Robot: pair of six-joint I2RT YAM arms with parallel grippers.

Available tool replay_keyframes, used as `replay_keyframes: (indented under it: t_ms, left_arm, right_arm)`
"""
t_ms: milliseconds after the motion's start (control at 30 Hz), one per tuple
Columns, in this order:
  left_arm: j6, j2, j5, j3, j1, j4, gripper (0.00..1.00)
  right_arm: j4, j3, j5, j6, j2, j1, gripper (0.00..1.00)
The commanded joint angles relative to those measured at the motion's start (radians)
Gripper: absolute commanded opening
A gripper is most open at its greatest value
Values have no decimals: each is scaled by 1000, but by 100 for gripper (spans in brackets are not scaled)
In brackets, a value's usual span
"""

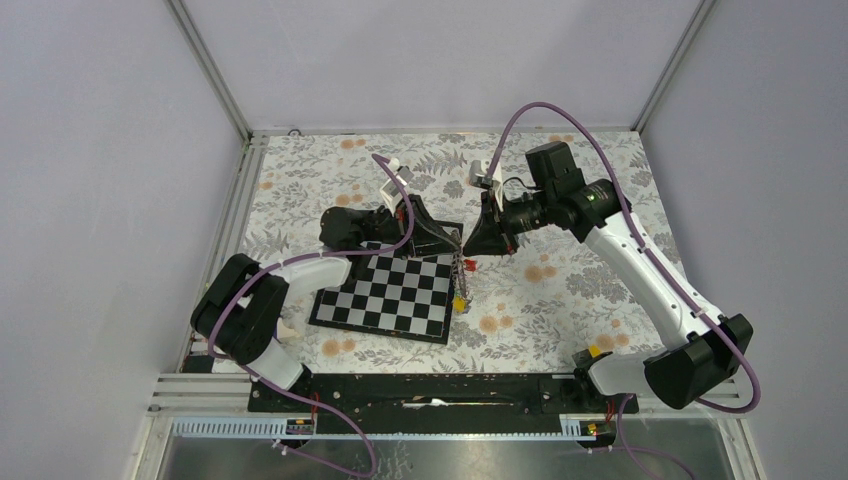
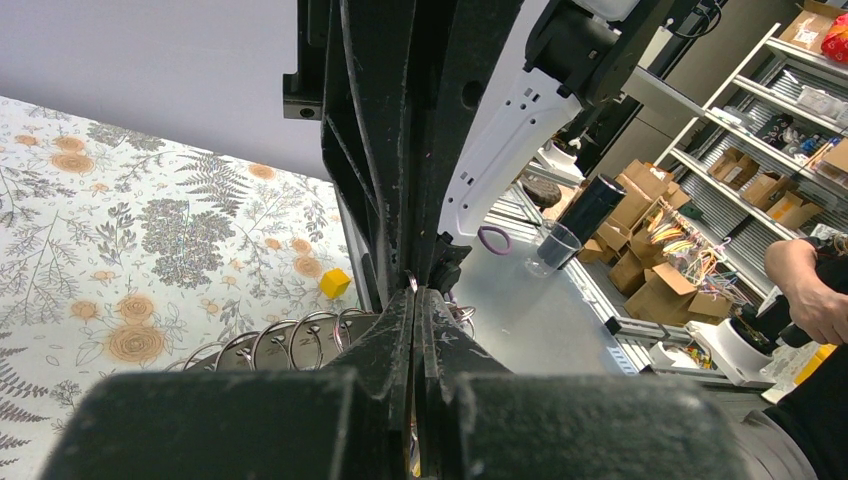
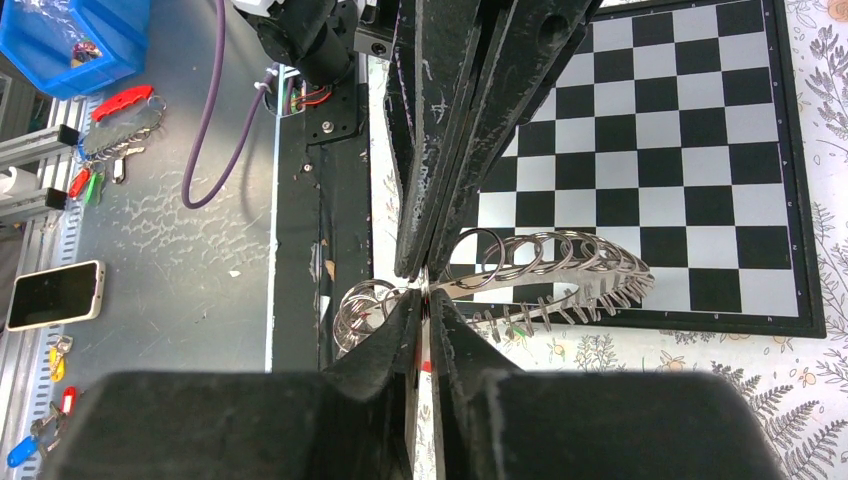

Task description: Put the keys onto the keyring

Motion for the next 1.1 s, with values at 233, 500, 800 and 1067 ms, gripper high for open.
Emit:
replay_keyframes:
  t_ms: [233,500,800,1067]
  left_arm:
    - [23,-7,-11,14,-5,82,0]
    - [134,-30,21,46,-4,-74,25]
    - [258,-38,34,76,-5,-307,32]
    - [321,-42,37,77,-4,-379,32]
  right_arm:
    - [-25,7,30,-22,-16,10,0]
    - [-122,69,210,-62,3,62,0]
    - [-199,157,302,-69,69,107,0]
    - [-257,210,317,-78,117,121,0]
